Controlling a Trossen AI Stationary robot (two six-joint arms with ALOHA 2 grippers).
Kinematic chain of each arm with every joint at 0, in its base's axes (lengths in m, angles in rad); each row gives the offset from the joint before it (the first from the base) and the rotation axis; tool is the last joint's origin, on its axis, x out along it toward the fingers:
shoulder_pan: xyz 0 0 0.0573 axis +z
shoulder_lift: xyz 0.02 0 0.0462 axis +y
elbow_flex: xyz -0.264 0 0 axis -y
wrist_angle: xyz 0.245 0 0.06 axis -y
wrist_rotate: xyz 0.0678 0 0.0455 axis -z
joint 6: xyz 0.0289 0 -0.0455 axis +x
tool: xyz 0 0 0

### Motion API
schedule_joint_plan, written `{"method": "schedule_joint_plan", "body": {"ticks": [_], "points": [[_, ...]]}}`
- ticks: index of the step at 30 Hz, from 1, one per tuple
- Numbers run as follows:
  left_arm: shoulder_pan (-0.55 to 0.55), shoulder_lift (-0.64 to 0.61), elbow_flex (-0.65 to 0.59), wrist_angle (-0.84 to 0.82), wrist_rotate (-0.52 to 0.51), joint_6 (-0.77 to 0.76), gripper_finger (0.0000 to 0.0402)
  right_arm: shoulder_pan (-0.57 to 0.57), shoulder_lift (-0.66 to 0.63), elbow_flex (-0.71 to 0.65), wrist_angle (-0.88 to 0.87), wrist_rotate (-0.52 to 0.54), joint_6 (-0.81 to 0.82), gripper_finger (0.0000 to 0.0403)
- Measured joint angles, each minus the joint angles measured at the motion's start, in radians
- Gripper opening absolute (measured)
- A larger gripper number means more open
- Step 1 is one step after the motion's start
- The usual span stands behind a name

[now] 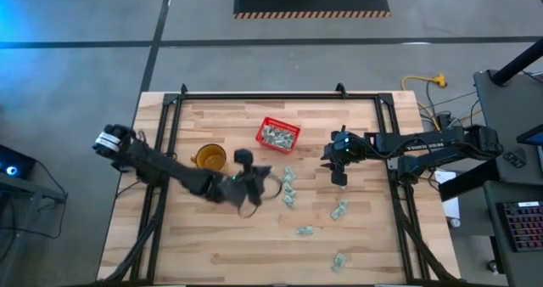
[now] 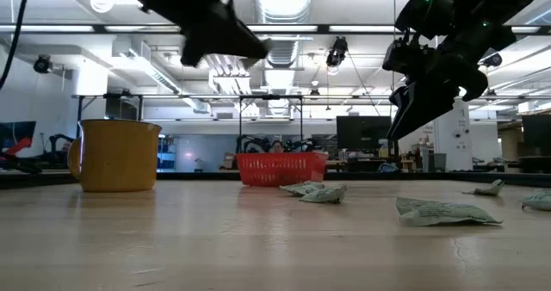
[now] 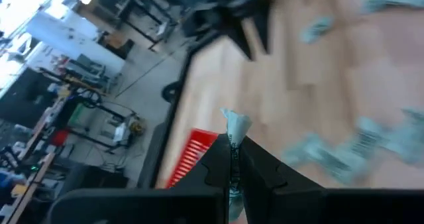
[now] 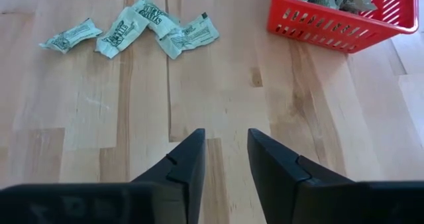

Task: Pick and place Stevia / Truvia into bins
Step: Put the stevia packet into the red basket

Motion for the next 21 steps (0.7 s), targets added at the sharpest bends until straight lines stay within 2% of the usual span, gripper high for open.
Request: {"method": "schedule_joint_plan", "body": {"ticks": [11,16,21], "points": [[0.361,0.032,-0.005,0.123,0.323,0.02,0.0002,0.0,0.0,0.0,0.0,0.0,-0.003,0.01],[0.467,0.09,-0.005,0.209,0.342,0.019,0.0002,0.0,0.0,0.0,0.002,0.0,-0.003,0.0102],[0.526,0.153,-0.005,0.264,0.346,0.019,0.0002,0.0,0.0,-0.001,0.002,0.0,-0.003,0.0095]]}}
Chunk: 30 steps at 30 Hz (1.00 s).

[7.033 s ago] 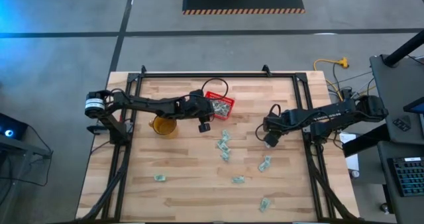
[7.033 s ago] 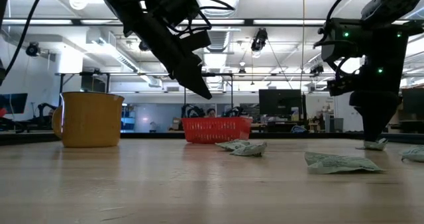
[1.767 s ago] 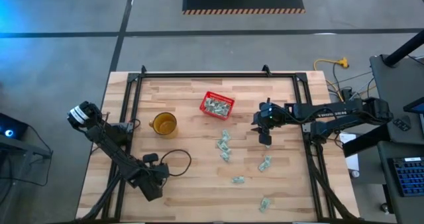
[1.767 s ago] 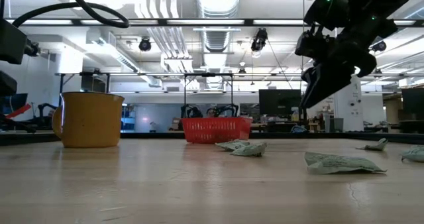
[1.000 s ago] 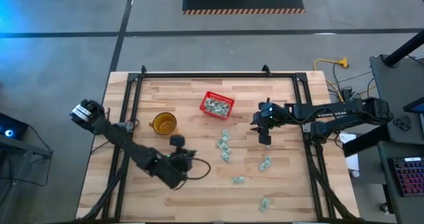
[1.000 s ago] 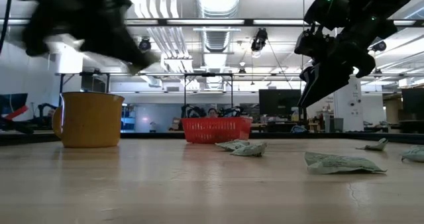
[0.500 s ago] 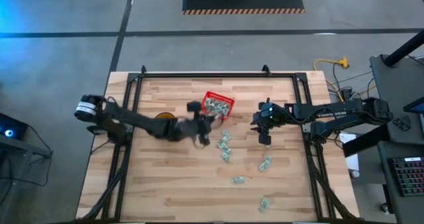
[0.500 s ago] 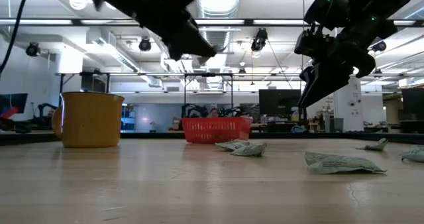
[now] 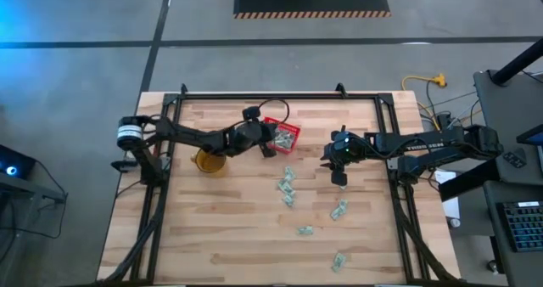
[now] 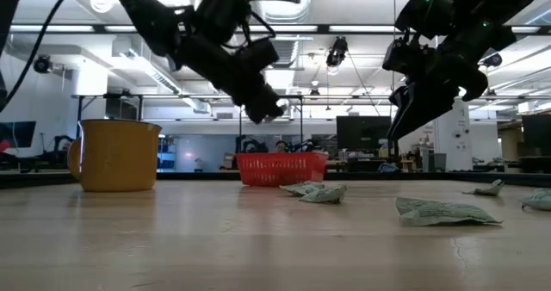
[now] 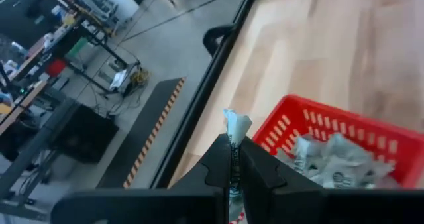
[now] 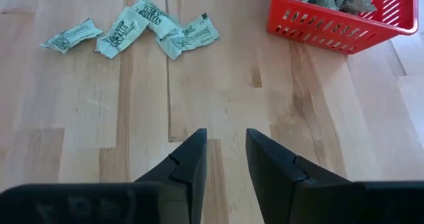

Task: Pick and place Stevia / Truvia into bins
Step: Put the stevia packet into the red basket

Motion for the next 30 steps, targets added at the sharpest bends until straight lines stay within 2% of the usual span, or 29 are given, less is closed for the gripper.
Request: {"method": "schedule_joint_plan", "body": {"ticks": [7,11,14,22,25,30], "points": [[0.021,0.06,0.0,0.017,0.002,-0.003,0.0002,0.0,0.0,-0.007,0.0,0.0,-0.004,0.0087],[0.021,0.068,0.008,0.013,0.03,-0.068,0.0007,0.0,0.0,-0.01,0.0,0.0,-0.008,0.0083],[0.021,0.064,0.008,0.014,0.07,-0.076,0.0039,0.0,0.0,-0.011,0.001,0.0,-0.008,0.0081],[0.017,0.062,0.008,0.009,0.07,-0.078,0.0149,0.0,0.0,-0.013,-0.003,0.0,0.003,0.0089],[0.003,0.057,0.008,-0.025,0.071,-0.127,0.0169,0.0,0.0,-0.018,-0.055,-0.003,0.042,0.0092],[-0.032,0.029,0.008,-0.127,0.071,-0.191,0.0177,0.0,0.0,-0.018,-0.227,-0.002,0.131,0.0091]]}}
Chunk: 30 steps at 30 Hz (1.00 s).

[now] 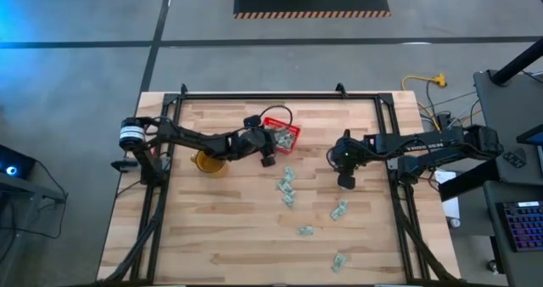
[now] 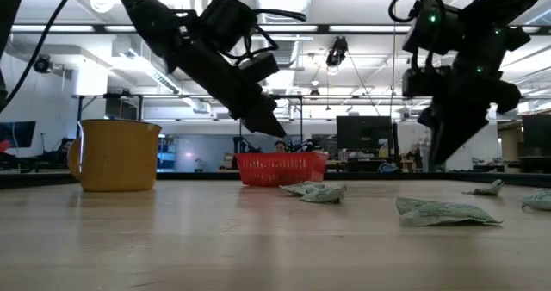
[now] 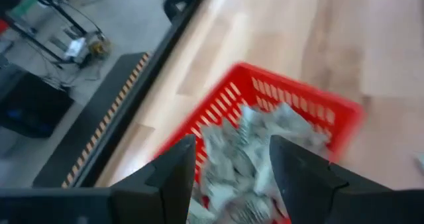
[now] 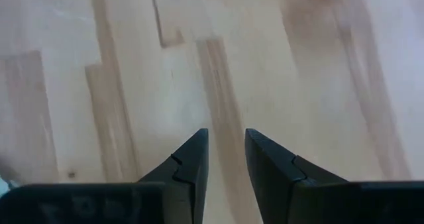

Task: Pick and place Stevia / Truvia into bins
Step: Put the stevia packet into the red basket

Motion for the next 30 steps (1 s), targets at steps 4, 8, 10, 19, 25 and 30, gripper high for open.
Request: {"method": "schedule_joint_plan", "body": {"ticks": [4,8,10,19,25,30], "points": [[-0.033,-0.014,0.0,-0.052,0.001,-0.016,0.0178,0.0,0.0,-0.001,-0.046,0.0,0.11,0.0085],[-0.055,-0.029,0.0,-0.049,0.0,-0.016,0.0178,0.0,0.0,-0.001,-0.051,0.0,0.235,0.008],[-0.06,-0.034,0.0,-0.048,0.0,-0.016,0.0178,0.0,0.0,-0.001,-0.056,0.0,0.313,0.0078],[-0.065,-0.052,-0.001,-0.051,-0.001,-0.016,0.0178,0.044,0.0,-0.036,-0.073,0.034,0.56,0.0077],[-0.066,-0.055,-0.001,-0.061,-0.001,-0.016,0.0178,0.114,0.0,-0.053,-0.07,0.037,0.611,0.0077],[-0.066,-0.056,-0.001,-0.068,-0.001,-0.016,0.0178,0.162,0.0,-0.05,-0.06,0.055,0.571,0.0077]]}}
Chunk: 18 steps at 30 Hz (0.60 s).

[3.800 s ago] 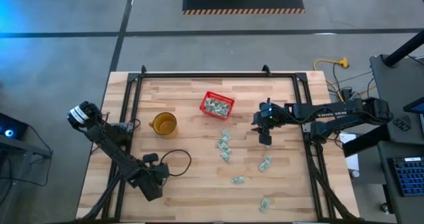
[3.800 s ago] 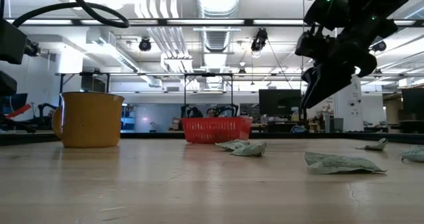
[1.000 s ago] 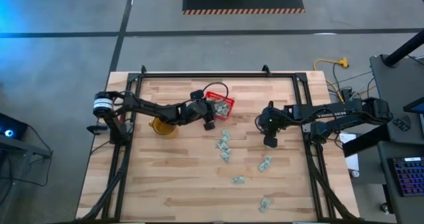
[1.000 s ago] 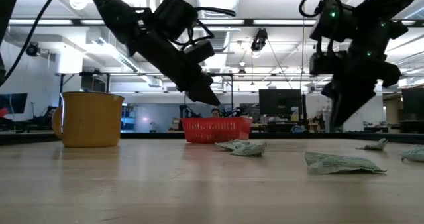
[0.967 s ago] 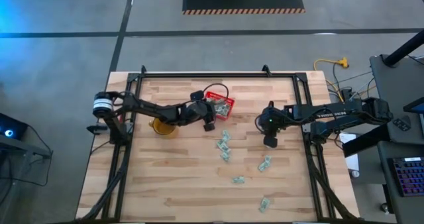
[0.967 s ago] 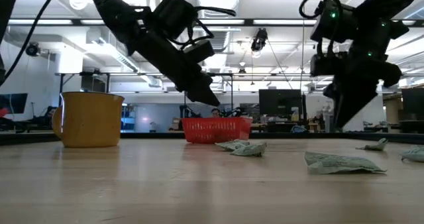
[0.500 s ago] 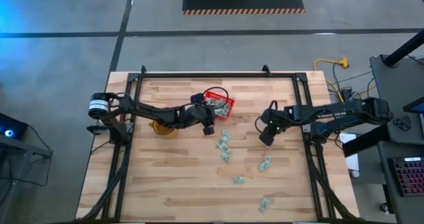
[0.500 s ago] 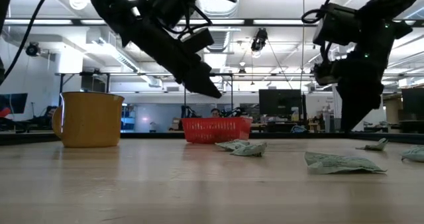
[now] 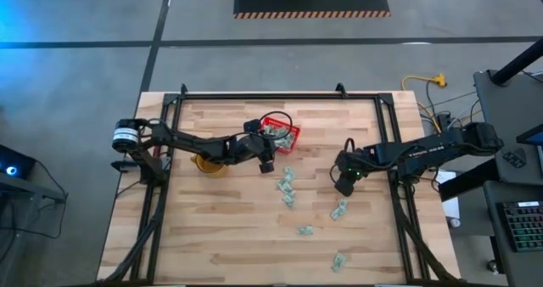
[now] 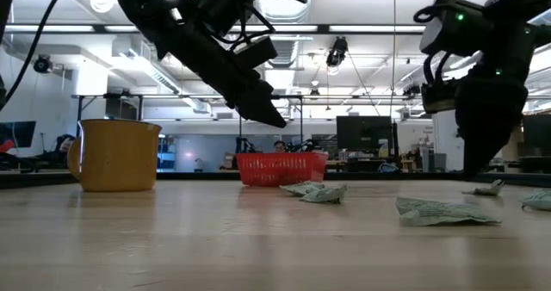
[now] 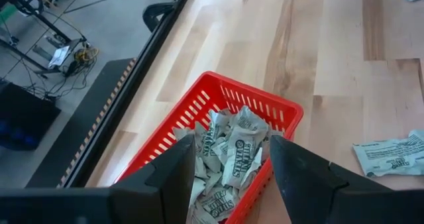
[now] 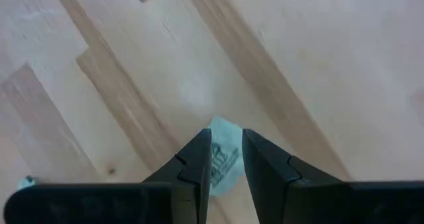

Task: Pick and place Stevia / Truvia into bins
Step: Put the stevia packet into the red basket

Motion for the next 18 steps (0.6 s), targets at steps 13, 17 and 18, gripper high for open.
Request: {"method": "schedule_joint_plan", "body": {"ticks": [13,17,18], "points": [[0.0,0.0,0.0,0.0,0.0,0.0,0.0178,0.022,0.0,0.004,0.049,-0.023,0.054,0.0076],[0.0,0.0,0.0,-0.002,0.0,0.0,0.0178,0.033,0.014,0.004,0.037,0.005,0.106,0.0078],[0.0,0.0,0.0,-0.005,0.0,0.0,0.0178,0.033,0.021,0.003,0.037,0.005,0.11,0.0079]]}}
